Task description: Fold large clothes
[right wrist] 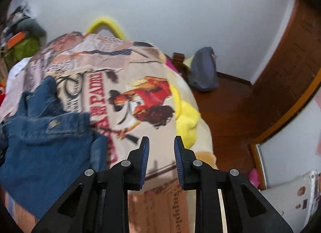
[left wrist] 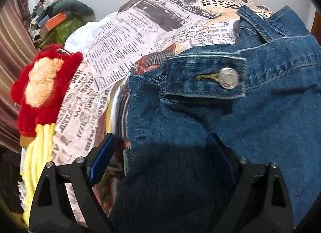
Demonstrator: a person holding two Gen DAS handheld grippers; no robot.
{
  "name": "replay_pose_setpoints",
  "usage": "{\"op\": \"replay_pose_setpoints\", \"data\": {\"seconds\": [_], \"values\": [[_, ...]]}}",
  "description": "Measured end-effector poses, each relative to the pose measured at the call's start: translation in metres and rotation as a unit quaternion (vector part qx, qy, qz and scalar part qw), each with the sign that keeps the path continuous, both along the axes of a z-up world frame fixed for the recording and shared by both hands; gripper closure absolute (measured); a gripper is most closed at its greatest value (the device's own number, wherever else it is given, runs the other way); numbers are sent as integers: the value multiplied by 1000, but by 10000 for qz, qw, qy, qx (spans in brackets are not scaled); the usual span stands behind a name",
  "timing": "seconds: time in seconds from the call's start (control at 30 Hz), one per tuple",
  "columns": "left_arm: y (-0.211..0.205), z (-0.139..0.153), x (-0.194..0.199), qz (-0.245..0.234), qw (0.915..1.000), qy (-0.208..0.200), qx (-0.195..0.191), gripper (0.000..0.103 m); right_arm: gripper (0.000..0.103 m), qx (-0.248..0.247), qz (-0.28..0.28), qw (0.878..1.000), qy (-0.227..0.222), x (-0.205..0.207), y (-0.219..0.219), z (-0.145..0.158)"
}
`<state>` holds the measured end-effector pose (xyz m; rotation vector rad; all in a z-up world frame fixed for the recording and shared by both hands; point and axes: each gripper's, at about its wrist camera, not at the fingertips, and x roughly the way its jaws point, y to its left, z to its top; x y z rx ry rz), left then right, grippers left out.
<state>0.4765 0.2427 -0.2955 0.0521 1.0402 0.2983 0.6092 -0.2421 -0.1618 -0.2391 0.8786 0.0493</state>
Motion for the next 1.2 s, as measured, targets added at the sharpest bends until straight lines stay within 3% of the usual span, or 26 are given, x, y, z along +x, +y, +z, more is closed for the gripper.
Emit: {"op": "replay_pose_setpoints", "data": {"seconds": [0.23,0.33,0.47,0.6,0.8,0.93,1.1,1.13,1.2], "values": [[-34,54,-21,-584,9970,-372,336,11,83,1010,919,9900,370,-24,68,-6],[-47,78,-28,-738,9951,-645,156,11,83,1417,1295,9797,578,-32,110,-11],[-65,94,-30,-993,9913,-840,-210,11,83,1571,1737,9684,861,-47,158,-19],[-84,89,-23,-1213,9879,-833,-497,11,83,1400,2172,9590,1160,-67,196,-36],[-102,37,-5,-1263,9871,-158,-970,10,83,592,2277,9586,1603,-75,222,-84],[-103,24,-14,-1219,9891,-325,-763,0,83,191,2634,9558,1295,-87,219,-91],[-94,21,-26,-1247,9893,-257,-715,0,82,-199,2689,9580,975,-101,218,-94],[-91,21,-31,-1217,9900,-252,-669,0,79,-281,2649,9594,929,-103,217,-95],[-84,20,-38,-1153,9913,-233,-591,0,53,-442,2527,9631,810,-104,213,-95]]}}
